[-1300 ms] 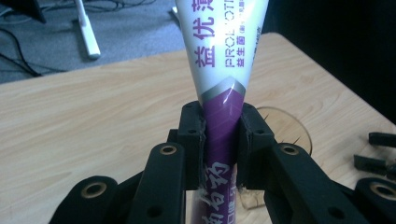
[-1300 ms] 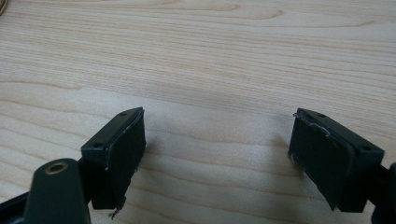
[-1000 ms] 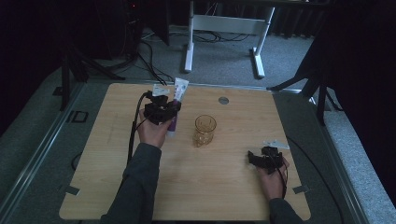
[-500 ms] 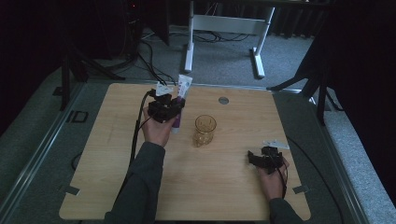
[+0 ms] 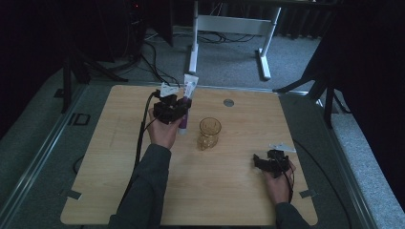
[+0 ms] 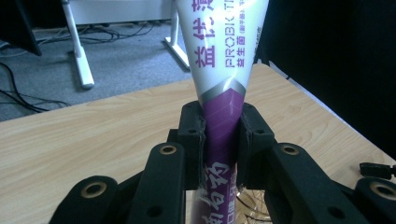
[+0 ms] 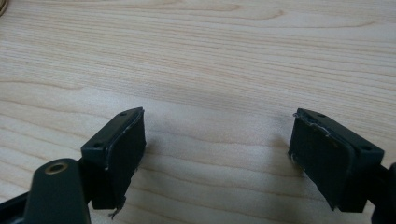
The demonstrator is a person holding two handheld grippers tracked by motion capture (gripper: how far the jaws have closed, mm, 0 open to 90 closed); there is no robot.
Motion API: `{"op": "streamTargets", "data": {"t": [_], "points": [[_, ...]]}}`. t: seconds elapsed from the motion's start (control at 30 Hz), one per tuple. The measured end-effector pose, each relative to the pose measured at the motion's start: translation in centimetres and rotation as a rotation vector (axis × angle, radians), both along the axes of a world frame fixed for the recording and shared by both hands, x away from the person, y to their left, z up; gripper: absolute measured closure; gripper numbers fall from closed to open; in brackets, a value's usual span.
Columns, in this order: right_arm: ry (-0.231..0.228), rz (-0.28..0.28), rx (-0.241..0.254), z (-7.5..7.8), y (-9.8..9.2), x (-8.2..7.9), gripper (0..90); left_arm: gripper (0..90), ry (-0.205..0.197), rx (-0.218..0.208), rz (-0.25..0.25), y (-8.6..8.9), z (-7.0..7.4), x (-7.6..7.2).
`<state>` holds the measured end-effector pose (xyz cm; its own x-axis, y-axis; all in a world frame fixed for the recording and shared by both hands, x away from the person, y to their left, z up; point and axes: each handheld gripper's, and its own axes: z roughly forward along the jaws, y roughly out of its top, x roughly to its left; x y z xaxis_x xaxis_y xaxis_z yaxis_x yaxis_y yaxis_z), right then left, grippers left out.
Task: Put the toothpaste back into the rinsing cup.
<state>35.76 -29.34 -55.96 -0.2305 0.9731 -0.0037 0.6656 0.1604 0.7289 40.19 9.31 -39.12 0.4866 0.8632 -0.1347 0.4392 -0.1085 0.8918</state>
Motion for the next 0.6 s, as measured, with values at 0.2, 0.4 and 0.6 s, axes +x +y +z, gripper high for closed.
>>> {"op": "streamTargets", "data": {"t": [0.2, 0.4, 0.6], "points": [[0.0, 0.0, 0.0, 0.0, 0.0, 0.0, 18.5, 74.5, -0.017, -0.014, -0.002, -0.4, 0.4, 0.1], [0.0, 0.0, 0.0, 0.0, 0.0, 0.0, 18.5, 74.5, -0.03, -0.02, 0.001, -0.9, 0.4, 0.2], [0.0, 0.0, 0.0, 0.0, 0.0, 0.0, 18.5, 74.5, -0.04, -0.023, -0.001, -1.4, 0.3, 0.3]]}}
